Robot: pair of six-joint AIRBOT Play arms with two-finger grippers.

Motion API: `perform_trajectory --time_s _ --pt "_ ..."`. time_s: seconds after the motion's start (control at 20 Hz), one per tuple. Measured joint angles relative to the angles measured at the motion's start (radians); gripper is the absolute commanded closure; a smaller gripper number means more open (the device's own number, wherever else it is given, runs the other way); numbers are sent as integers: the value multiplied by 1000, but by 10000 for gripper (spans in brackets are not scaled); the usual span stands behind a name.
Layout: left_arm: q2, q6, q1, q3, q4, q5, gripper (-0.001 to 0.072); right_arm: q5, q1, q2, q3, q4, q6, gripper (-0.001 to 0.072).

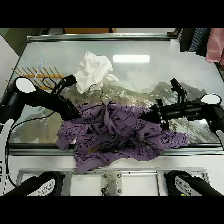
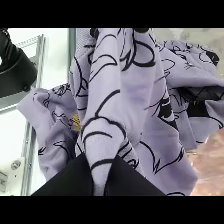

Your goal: Fold the clothes and pants, and hang the long-sleeved shirts on hangers.

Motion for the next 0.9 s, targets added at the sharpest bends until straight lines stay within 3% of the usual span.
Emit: perform_trajectory --time_s 0.55,0.7,0.75,0.8,0.85,0.9 --pt "117 -136 50 21 -8 41 366 -39 -28 35 6 21 65 703" --pt "135 -308 84 19 29 86 363 -85 -71 74 13 30 94 703" --pt "143 -372 96 12 35 98 298 -101 -90 92 16 32 101 703" --pt "154 -436 105 -6 38 107 71 -116 -108 109 17 35 108 703" --pt "165 -489 107 -32 38 116 4 -131 -126 127 18 35 114 703" --pt "178 -542 103 -71 31 130 5 -146 -139 143 19 35 119 703"
